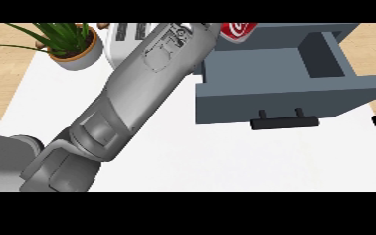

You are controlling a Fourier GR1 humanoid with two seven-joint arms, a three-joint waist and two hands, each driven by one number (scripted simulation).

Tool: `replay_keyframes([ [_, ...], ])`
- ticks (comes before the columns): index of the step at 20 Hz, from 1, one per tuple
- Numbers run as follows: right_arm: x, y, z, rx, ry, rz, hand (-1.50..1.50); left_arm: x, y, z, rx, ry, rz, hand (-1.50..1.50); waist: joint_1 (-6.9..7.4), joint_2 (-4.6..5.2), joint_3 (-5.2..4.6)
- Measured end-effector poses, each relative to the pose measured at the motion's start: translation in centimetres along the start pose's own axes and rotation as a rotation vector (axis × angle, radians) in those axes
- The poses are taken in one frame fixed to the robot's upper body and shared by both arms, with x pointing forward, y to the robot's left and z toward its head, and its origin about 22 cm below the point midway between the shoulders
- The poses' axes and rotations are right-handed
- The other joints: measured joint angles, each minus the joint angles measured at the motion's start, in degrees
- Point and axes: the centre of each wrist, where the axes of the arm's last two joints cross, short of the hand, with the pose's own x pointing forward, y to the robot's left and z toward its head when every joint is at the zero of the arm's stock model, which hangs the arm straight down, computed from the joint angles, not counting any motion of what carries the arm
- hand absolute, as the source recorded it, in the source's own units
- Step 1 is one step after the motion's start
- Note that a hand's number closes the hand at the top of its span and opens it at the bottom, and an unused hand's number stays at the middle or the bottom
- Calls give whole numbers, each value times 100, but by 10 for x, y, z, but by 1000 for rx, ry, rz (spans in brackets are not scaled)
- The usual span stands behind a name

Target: Pick up the can, place it into the drawer and close the drawer

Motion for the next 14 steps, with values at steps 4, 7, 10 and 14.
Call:
replay_keyframes([
  [4,-1,2,-6,13,1,4,-150,-3,-6,-3,2,1,-26,150,-40,10,0],
  [7,1,2,-9,18,-8,2,-150,-1,-7,-8,2,19,-35,150,-71,23,2],
  [10,4,5,-13,21,-6,3,-150,-9,-8,-8,8,27,-50,150,-111,31,2],
  [14,2,9,-16,23,-17,0,-150,-21,-10,-6,23,18,-79,150,-190,49,4],
])
